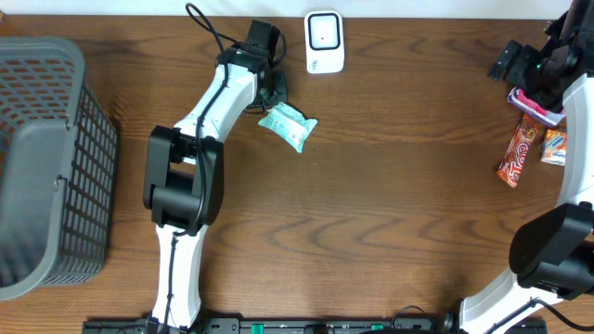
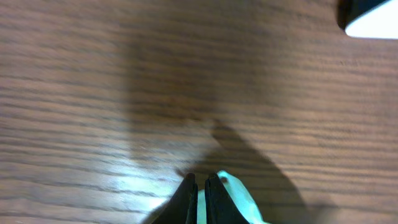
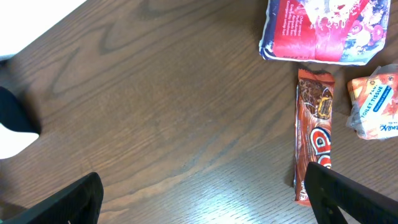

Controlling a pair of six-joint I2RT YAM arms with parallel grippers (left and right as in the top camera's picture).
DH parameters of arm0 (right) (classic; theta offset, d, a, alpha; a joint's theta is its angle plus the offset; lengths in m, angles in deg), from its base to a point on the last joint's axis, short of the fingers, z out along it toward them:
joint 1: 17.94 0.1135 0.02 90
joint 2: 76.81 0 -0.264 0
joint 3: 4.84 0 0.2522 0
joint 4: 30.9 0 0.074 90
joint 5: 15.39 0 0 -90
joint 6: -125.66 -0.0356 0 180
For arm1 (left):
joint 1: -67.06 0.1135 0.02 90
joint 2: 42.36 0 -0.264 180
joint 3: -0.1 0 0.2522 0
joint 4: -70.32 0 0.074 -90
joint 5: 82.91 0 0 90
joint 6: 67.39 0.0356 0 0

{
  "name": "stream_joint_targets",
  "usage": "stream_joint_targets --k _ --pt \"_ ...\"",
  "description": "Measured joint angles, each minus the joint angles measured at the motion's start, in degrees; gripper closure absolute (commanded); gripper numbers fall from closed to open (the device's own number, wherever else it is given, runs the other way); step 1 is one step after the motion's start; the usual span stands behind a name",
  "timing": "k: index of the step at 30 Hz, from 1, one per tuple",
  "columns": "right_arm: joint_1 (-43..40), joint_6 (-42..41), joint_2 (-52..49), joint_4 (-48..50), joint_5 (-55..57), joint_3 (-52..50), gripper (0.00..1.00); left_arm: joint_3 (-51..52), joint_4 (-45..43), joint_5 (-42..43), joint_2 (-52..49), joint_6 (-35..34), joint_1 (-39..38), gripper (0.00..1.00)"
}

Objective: Scan the item barcode

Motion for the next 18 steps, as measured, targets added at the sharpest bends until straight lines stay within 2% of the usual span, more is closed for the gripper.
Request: stream_joint_targets --k 10,18 --pt "0.0 0.0 0.0 0.0 0.0 0.0 0.01 6.4 0.4 2.0 0.3 0.0 -5.9 0.93" --pt "0.0 0.0 0.0 0.0 0.0 0.0 0.01 7.1 7.1 8.6 1.0 0.0 -12.0 0.93"
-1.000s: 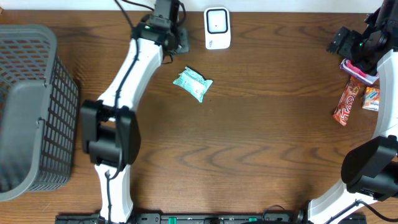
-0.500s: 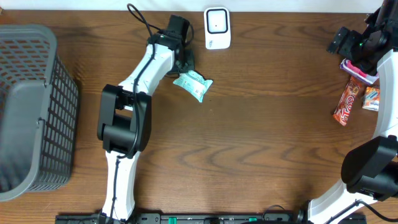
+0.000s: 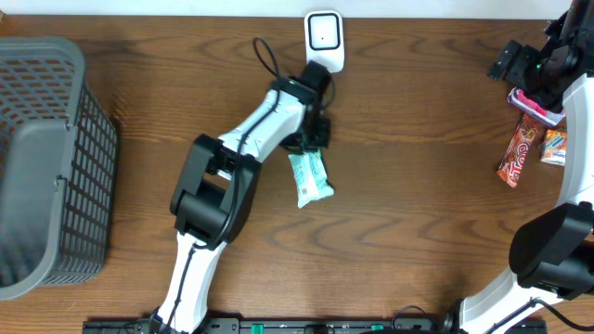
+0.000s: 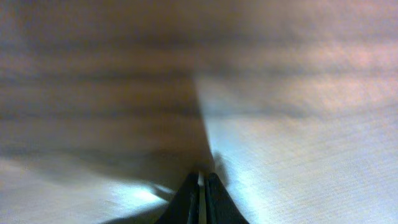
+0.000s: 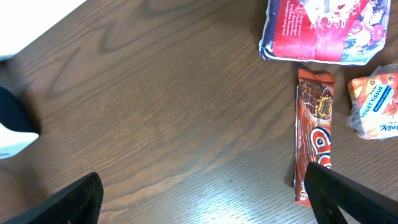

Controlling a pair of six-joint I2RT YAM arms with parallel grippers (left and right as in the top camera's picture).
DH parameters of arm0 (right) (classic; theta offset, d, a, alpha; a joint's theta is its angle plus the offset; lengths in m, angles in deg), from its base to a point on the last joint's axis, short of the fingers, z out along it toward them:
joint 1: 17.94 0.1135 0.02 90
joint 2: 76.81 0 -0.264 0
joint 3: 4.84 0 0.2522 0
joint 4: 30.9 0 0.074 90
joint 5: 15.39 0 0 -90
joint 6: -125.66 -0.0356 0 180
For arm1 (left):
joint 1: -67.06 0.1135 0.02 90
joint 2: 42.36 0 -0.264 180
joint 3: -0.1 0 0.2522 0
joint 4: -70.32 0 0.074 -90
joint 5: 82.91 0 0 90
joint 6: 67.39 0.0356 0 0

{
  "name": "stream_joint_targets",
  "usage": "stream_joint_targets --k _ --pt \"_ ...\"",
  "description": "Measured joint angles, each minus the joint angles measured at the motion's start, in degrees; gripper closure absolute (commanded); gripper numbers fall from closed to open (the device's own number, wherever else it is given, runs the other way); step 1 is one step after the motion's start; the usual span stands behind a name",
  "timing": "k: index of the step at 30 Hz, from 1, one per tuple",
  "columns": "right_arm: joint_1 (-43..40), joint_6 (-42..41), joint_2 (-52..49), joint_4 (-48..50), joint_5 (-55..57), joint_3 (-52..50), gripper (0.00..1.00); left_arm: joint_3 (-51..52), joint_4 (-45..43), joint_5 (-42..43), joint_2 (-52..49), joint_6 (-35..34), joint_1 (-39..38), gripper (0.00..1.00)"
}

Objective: Scan the item barcode
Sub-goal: 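Release the green packet and retract the left arm to the basket, then reach the right gripper to the green packet and grasp it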

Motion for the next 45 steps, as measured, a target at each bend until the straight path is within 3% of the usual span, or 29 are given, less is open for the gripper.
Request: stream_joint_targets --k 4,5,9,11,13,20,27,32,38,45 --pt "0.0 0.0 0.0 0.0 0.0 0.0 0.01 1.1 1.2 0.8 2.3 0.0 -1.6 0.93" --pt "0.0 0.0 0.0 0.0 0.0 0.0 0.01 1.2 1.2 0.2 3.6 0.0 -1.4 0.88" --pt "0.0 0.0 0.0 0.0 0.0 0.0 0.01 1.3 2.2 -5.9 12.7 0.2 1.8 0.3" --pt "0.0 0.0 0.0 0.0 0.0 0.0 0.01 1.2 3.7 -9.3 18.4 0.2 4.9 0.13" --pt "0.0 0.0 0.0 0.0 0.0 0.0 0.01 0.5 6.6 -11.8 22.9 0.0 8.6 0.02" --pt "0.0 0.0 0.0 0.1 0.0 0.0 0.01 0.5 15.8 -15.3 25.6 0.0 17.1 0.02" --pt "0.0 -2.3 0.0 -2.4 -4.9 0.0 0.01 2.4 20.2 -15.8 24.8 0.0 18.0 0.02" --pt "0.8 0.5 0.0 -6.0 -15.7 -0.9 0.01 2.4 20.2 -15.8 24.8 0.0 18.0 0.02" --pt "9.9 5.7 -0.1 -4.2 -20.5 -11.1 0.01 2.4 20.3 -15.9 24.8 0.0 18.0 0.02" --pt "24.7 7.0 -1.3 4.7 -21.3 -26.5 0.01 2.4 20.3 -16.0 24.8 0.0 18.0 0.02"
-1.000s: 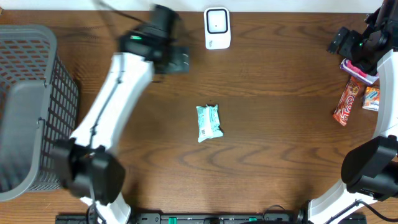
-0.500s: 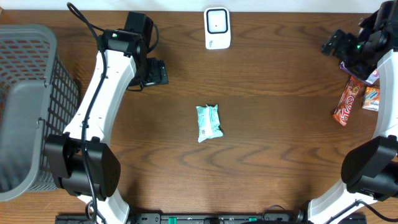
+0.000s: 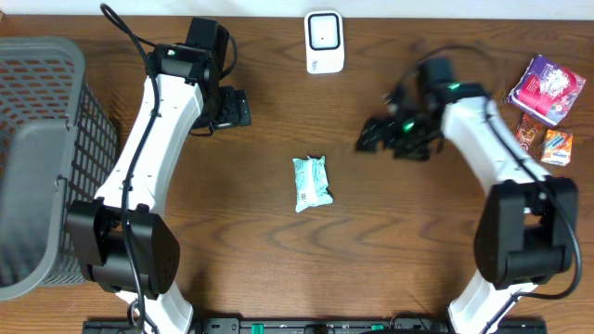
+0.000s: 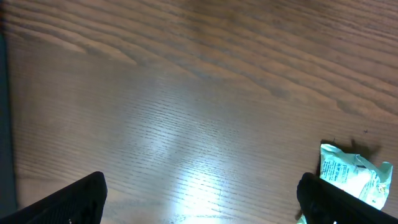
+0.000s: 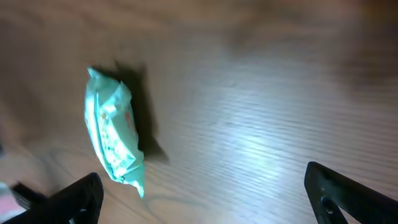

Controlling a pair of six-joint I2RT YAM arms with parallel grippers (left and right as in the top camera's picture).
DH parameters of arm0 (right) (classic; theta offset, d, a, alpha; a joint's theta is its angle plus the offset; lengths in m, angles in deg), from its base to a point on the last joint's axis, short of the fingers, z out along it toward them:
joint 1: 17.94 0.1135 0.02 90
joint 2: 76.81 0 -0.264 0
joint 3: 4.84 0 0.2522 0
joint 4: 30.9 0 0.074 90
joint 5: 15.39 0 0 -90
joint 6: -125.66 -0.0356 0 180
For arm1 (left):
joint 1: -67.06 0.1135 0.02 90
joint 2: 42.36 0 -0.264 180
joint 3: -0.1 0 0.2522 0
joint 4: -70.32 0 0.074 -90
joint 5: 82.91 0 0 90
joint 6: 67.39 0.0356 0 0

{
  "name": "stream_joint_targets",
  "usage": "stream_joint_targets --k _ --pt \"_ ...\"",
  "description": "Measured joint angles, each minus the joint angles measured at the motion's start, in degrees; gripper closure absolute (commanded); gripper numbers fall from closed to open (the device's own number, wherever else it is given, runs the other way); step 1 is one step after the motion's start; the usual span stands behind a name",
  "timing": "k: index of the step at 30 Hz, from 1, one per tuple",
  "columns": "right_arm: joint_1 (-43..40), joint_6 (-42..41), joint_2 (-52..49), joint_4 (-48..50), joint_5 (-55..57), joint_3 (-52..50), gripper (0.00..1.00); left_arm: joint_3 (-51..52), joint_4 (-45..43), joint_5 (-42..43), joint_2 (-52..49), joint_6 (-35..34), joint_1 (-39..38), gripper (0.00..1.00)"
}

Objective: Scan the item barcode
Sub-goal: 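Reach the right gripper to the green packet and grasp it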

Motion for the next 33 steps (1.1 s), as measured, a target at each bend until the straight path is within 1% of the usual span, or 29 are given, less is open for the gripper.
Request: stream_joint_targets --k 4,10,15,16,18,22,26,31,33 --pt "5.5 -1.4 0.0 4.4 0.1 -2.9 0.01 0.0 0.0 0.0 0.0 0.0 0.0 0.02" --pt "12.7 -3.2 0.0 10.7 1.2 -3.2 0.01 0.0 0.0 0.0 0.0 0.0 0.0 0.02" --pt "14.8 -9.0 0.0 14.9 4.1 -3.2 0.22 0.0 0.0 0.0 0.0 0.0 0.0 0.02" --pt "14.8 -9.9 0.0 15.5 4.3 -3.2 0.23 0.0 0.0 0.0 0.0 0.0 0.0 0.02" --pt "14.7 -11.4 0.0 16.0 4.3 -3.2 0.2 0.0 0.0 0.0 0.0 0.0 0.0 0.02" --pt "14.6 -12.5 0.0 15.6 1.7 -3.6 0.25 0.0 0.0 0.0 0.0 0.0 0.0 0.02" --pt "15.8 -13.2 0.0 17.8 -0.3 -7.4 0.27 0.0 0.0 0.0 0.0 0.0 0.0 0.02" --pt "18.1 -17.3 0.0 23.0 1.1 -14.2 0.36 0.0 0.0 0.0 0.0 0.0 0.0 0.02" --pt "18.0 -18.7 0.0 27.1 0.8 -16.4 0.4 0.0 0.0 0.0 0.0 0.0 0.0 0.02"
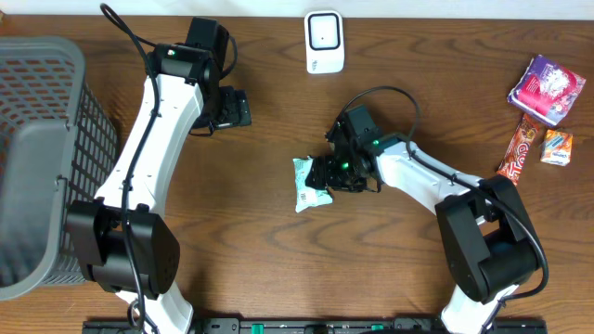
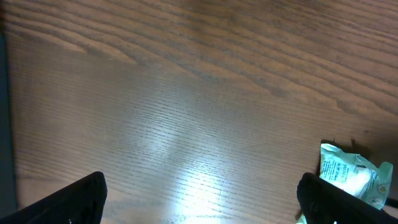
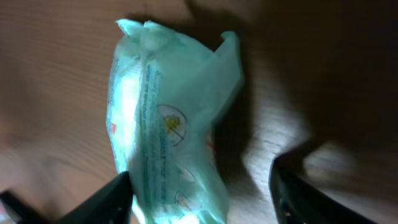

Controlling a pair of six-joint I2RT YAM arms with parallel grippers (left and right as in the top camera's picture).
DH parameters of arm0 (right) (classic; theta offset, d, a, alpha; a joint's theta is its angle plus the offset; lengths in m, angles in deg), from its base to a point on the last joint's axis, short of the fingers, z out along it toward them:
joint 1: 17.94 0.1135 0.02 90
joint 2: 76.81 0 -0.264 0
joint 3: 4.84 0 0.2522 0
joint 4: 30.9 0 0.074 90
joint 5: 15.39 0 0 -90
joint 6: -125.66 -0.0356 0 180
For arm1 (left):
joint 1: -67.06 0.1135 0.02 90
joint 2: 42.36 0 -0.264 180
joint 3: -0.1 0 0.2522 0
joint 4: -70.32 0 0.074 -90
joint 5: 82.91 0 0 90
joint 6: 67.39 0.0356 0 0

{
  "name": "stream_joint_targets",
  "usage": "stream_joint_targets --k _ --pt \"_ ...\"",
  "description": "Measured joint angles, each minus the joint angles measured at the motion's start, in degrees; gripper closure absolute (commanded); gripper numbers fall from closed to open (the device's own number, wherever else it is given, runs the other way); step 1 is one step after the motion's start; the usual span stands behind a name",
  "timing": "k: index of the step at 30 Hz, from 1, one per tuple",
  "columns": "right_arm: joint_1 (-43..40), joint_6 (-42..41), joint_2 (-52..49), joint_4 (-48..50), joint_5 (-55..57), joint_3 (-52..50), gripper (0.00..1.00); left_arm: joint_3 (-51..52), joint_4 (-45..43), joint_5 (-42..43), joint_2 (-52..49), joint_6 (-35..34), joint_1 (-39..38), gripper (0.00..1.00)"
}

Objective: Scan the item barcode

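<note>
The item is a pale green packet (image 1: pixel 311 183) lying flat in the middle of the table, with small print on its wrapper (image 3: pixel 168 124). My right gripper (image 1: pixel 332 174) is down at its right end and open. In the right wrist view the packet fills the left part of the gap (image 3: pixel 202 190), against the left finger (image 3: pixel 106 199). The white scanner (image 1: pixel 325 42) stands at the back edge. My left gripper (image 1: pixel 227 109) hovers open and empty, far left of the packet. The left wrist view catches the packet (image 2: pixel 351 177) at lower right.
A grey mesh basket (image 1: pixel 46 158) stands at the left edge. At the far right lie a purple pack (image 1: pixel 548 88), a red-brown chocolate bar (image 1: pixel 518 148) and a small orange pack (image 1: pixel 555 147). A cable loops above my right arm.
My right gripper has moved left from a spot well right of the packet down to the packet, jaws open around its right end. The packet and my left arm have not moved.
First my left gripper was shut on the packet left of the scanner, with my right arm by the snacks. Then the left held it below the scanner. Later the packet lay mid-table, the left open and withdrawn, the right arm approaching. Now the right is at it.
</note>
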Motion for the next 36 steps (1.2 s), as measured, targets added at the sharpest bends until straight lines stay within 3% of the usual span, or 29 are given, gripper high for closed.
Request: stream_joint_targets --k 1,3,6,7,14,18,24,33,36 --pt "0.0 -0.6 0.2 3.1 0.0 -0.9 0.42 0.0 0.0 0.0 0.0 0.0 0.0 0.02" --pt "0.0 -1.4 0.2 7.6 -0.5 -2.3 0.56 0.0 0.0 0.0 0.0 0.0 0.0 0.02" --pt "0.0 -2.2 0.3 11.2 -1.9 -4.2 0.93 0.0 0.0 0.0 0.0 0.0 0.0 0.02" --pt "0.0 -2.5 0.3 11.9 -2.5 -4.6 0.99 0.0 0.0 0.0 0.0 0.0 0.0 0.02" --pt "-0.3 -2.8 0.3 12.3 -3.4 -4.7 0.99 0.0 0.0 0.0 0.0 0.0 0.0 0.02" --pt "-1.4 -0.2 1.7 3.1 -0.7 -2.1 0.99 0.0 0.0 0.0 0.0 0.0 0.0 0.02" --pt "-1.7 3.4 7.2 -13.3 22.3 7.6 0.99 0.0 0.0 0.0 0.0 0.0 0.0 0.02" --pt "3.5 4.5 5.1 -14.9 57.9 9.8 0.99 0.0 0.0 0.0 0.0 0.0 0.0 0.02" --pt "3.6 4.5 0.0 -14.8 62.1 9.4 0.86 0.0 0.0 0.0 0.0 0.0 0.0 0.02"
